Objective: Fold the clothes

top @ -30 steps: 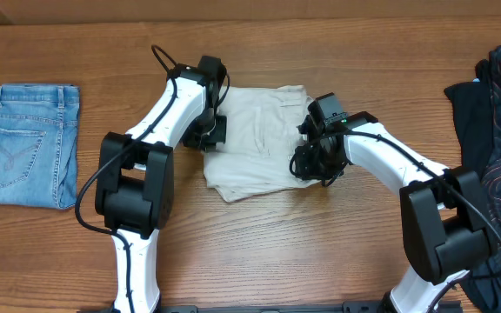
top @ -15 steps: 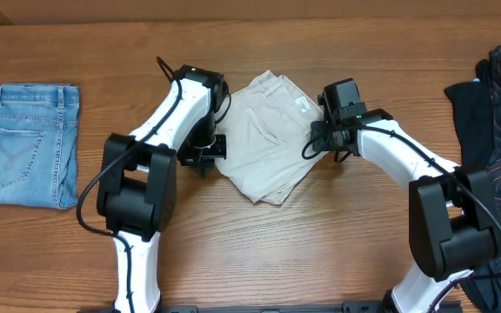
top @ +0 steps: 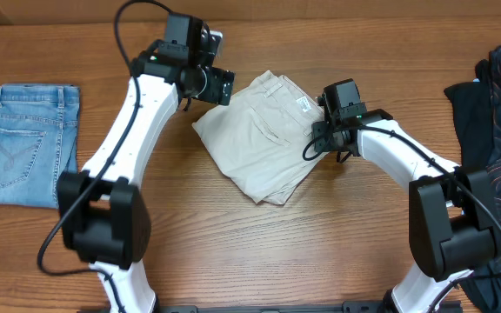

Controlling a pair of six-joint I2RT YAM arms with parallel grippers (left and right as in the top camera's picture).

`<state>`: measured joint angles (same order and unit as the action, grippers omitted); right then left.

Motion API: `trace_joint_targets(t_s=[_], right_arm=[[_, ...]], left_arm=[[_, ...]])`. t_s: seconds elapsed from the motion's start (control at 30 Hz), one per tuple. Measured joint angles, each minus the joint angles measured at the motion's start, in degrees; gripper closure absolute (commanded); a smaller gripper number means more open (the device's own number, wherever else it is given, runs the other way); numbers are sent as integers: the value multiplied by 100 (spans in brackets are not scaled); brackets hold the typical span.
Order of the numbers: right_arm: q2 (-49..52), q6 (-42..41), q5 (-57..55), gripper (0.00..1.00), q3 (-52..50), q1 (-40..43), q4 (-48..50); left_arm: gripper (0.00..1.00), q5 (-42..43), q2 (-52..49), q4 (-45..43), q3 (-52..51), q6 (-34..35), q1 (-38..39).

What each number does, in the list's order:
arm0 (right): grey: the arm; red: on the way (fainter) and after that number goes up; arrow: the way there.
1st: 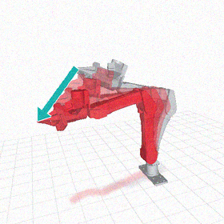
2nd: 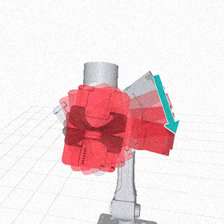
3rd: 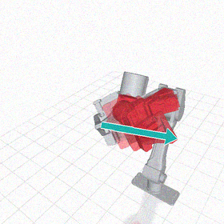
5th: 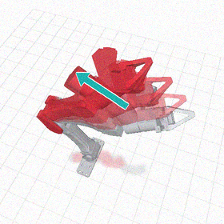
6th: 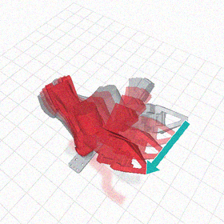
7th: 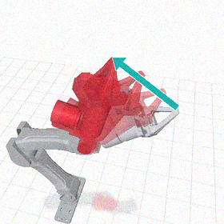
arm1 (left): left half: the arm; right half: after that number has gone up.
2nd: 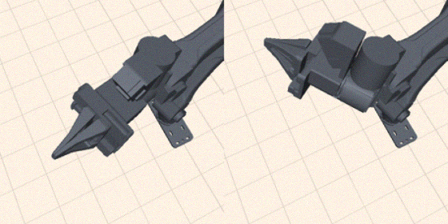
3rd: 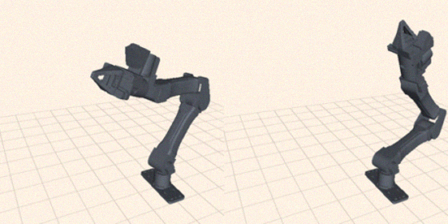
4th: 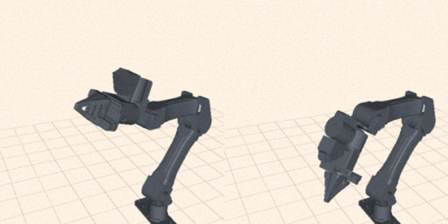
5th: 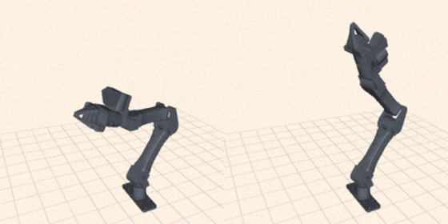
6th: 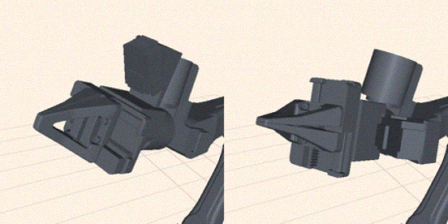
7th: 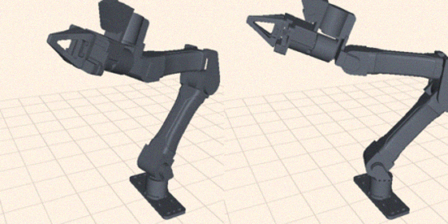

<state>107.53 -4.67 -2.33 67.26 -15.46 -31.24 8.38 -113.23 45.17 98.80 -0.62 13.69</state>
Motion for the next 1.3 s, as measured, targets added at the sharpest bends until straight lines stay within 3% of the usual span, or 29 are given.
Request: trace_joint_targets(t_s=[0.23,0.4,0.43,0.47,0.57,0.6,0.67,0.9,0.97,1.1,1.17,1.3], right_arm=[[0,2,-7,60,0,0,-42],[0,2,-22,60,0,0,-114],[0,2,-24,60,0,0,-127],[0,0,-24,59,0,0,-131],[0,2,-24,60,0,0,-131],[0,2,-22,59,0,0,-133],[0,2,-22,59,0,0,-133],[0,17,7,59,0,-2,-146],[0,15,22,59,0,0,-155],[0,22,22,59,0,0,-162],[0,20,9,59,0,0,-179],[0,20,-7,59,0,0,-179]], left_arm=[[13,612,-1005,-542,0,-710,-35],[19,754,-1307,-577,0,-826,-35],[22,778,-1394,-538,2,-857,-35],[41,796,-1458,-490,2,-861,-35],[83,927,-1674,0,31,-863,-35],[88,992,-1698,221,70,-863,-31],[96,1082,-1698,686,125,-844,-28],[95,1248,-1711,1980,175,-219,-28],[87,1283,-1725,2157,175,-81,-28],[53,1309,-1731,2203,175,35,-31],[0,1237,-1731,2199,175,76,-35],[0,1167,-1738,2232,590,90,-39]])
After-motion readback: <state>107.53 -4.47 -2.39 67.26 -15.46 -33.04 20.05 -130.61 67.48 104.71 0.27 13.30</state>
